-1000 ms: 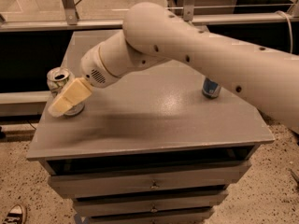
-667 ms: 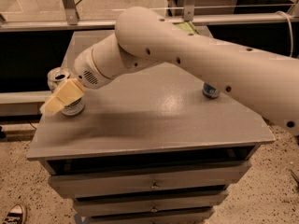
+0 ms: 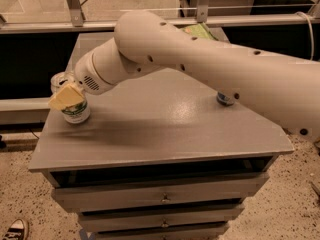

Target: Move 7up can near green jalapeno chip bag

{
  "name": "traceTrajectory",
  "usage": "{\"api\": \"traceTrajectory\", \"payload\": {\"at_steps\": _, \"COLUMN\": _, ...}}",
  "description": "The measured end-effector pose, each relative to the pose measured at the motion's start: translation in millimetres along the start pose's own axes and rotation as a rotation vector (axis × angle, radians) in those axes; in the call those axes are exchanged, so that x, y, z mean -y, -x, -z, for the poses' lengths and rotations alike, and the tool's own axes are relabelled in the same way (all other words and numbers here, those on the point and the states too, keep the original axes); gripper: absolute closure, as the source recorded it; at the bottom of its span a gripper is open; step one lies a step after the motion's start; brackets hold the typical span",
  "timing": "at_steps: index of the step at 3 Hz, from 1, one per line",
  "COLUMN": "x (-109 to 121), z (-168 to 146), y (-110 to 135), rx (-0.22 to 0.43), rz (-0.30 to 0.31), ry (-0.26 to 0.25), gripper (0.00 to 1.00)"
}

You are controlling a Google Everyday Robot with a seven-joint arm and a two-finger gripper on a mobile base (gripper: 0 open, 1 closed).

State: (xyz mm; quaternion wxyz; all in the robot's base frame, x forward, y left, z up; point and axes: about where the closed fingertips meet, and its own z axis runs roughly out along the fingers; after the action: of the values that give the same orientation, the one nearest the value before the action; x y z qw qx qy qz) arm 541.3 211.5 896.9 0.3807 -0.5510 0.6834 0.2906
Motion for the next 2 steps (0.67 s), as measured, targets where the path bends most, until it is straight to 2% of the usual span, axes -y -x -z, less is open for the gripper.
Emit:
{"api": "traceTrajectory", "payload": {"at_steps": 1, "x": 23, "z": 21, "y": 3, "rx": -0.027, "rz": 0.03, "ry": -0.065, "gripper": 0.61}}
{"api": "traceTrajectory", "payload": {"at_steps": 2, "x": 70, "z": 75, "y": 8, "rx": -0.044, "rz": 0.065, "ry": -0.177, "gripper": 0.94}}
